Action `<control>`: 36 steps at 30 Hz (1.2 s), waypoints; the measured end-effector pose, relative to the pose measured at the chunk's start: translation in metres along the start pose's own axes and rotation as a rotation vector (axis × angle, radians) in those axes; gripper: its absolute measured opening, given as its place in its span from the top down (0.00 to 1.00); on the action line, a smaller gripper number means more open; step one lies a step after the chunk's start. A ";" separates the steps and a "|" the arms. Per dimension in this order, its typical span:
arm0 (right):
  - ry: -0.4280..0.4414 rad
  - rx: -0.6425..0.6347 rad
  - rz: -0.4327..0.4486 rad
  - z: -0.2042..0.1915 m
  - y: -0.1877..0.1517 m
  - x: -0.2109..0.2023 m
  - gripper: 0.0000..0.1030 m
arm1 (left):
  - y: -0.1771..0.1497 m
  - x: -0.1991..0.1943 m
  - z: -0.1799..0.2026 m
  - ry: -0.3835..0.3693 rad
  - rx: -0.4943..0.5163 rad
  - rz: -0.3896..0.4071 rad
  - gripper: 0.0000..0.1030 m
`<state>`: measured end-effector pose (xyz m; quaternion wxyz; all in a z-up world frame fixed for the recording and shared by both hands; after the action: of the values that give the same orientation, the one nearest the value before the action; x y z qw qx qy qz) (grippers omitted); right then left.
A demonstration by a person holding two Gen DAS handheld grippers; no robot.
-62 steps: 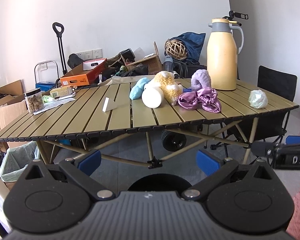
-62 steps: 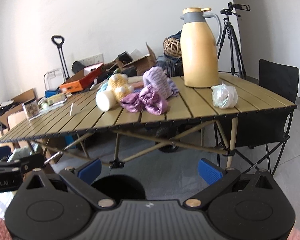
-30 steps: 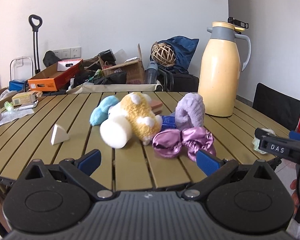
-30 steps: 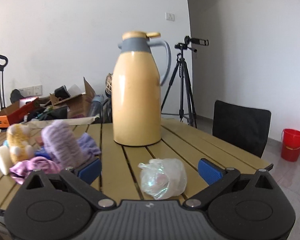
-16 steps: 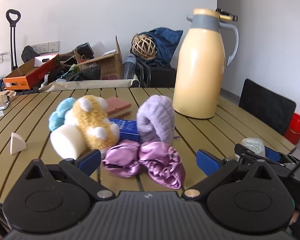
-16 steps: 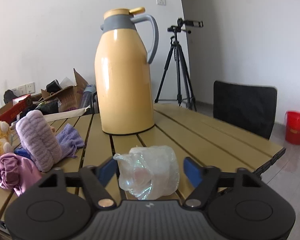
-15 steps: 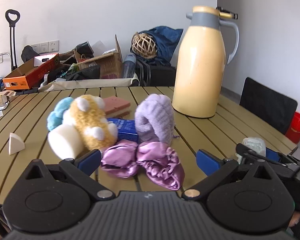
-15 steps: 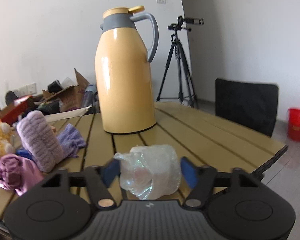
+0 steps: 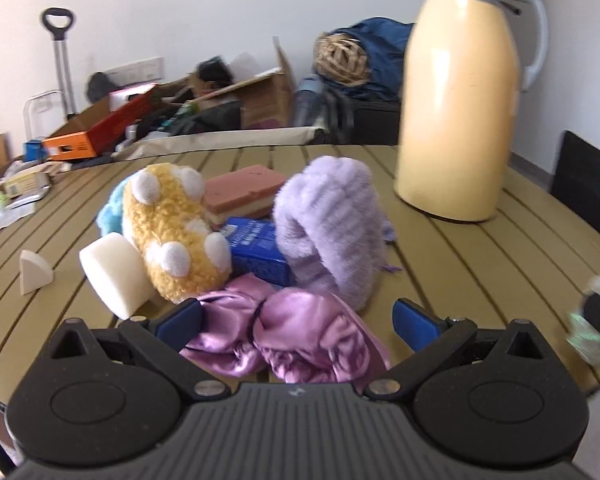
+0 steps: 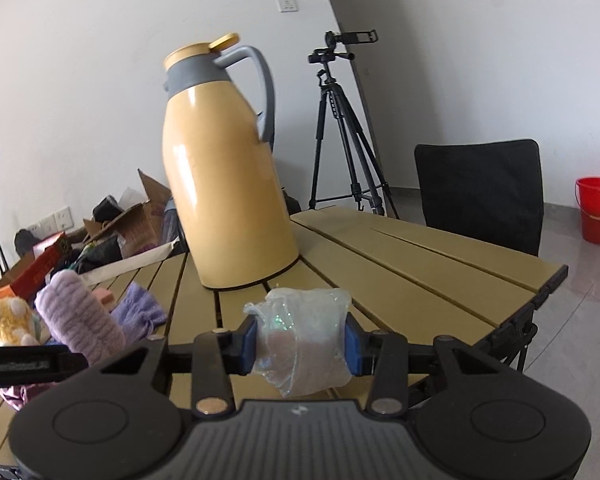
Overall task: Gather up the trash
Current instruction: 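Close the right tool on the plastic bag while the left tool grasps the purple scrunchie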
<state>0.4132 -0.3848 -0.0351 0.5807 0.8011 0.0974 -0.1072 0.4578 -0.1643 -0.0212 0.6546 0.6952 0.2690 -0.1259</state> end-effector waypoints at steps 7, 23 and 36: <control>0.006 0.017 0.015 0.003 0.000 -0.004 0.60 | -0.004 0.010 0.001 0.090 -0.007 -0.014 0.00; 0.027 -0.012 0.041 -0.001 0.000 -0.015 0.60 | -0.015 0.011 -0.011 0.122 -0.056 -0.003 0.22; 0.050 -0.016 0.045 -0.006 0.000 -0.023 0.60 | -0.028 -0.007 -0.035 0.044 -0.094 0.026 0.53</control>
<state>0.3919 -0.3794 -0.0267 0.5867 0.8009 0.0944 -0.0733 0.4307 -0.1313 -0.0371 0.6819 0.6699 0.2799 -0.0893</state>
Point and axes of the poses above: each gripper's, at about its wrist camera, not at the fingertips, and x roughly the way its jaws point, z to its right, y to its top, the point moved 5 cm from there along x, roughly the way its jaws point, and after that the axes turned 7 degrees about y, right-handed, at the moved point
